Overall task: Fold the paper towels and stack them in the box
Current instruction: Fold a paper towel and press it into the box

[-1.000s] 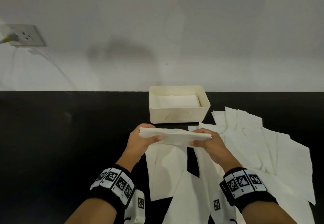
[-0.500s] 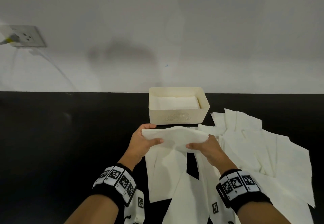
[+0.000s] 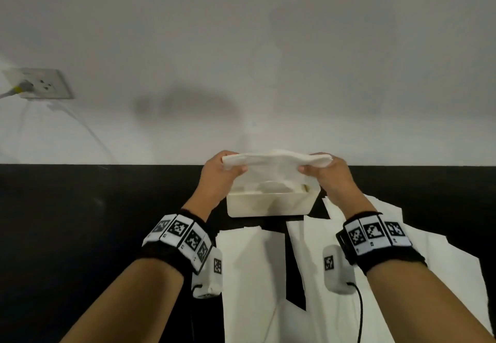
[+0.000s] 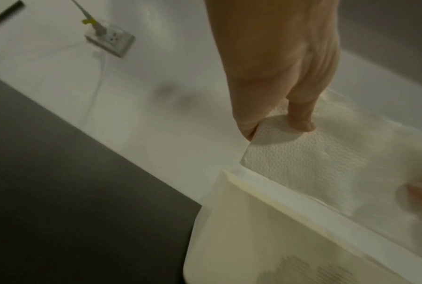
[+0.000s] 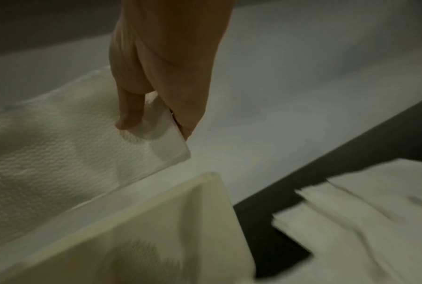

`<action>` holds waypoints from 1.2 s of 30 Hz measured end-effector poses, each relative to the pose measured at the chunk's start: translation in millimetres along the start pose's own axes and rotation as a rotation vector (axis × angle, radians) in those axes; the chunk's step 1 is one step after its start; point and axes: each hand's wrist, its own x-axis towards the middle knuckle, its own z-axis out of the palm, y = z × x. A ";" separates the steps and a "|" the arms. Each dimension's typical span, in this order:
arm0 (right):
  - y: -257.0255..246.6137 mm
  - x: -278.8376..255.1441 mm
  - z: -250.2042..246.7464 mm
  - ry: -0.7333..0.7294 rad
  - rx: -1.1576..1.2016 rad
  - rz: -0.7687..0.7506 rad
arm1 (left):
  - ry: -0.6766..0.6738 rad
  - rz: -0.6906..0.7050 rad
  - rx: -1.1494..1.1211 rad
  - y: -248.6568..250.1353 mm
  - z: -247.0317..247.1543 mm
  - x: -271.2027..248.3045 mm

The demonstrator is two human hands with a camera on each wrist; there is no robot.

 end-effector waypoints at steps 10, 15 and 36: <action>13.7 49.1 16.6 -0.049 -0.391 0.148 | 0.040 -0.092 0.328 -15.0 17.1 43.9; 27.2 53.2 12.7 -0.095 -0.377 0.181 | -0.062 -0.124 0.456 -21.3 15.6 49.8; 27.3 60.9 52.6 -0.228 -1.153 0.295 | -0.326 0.209 1.774 -20.9 39.1 63.0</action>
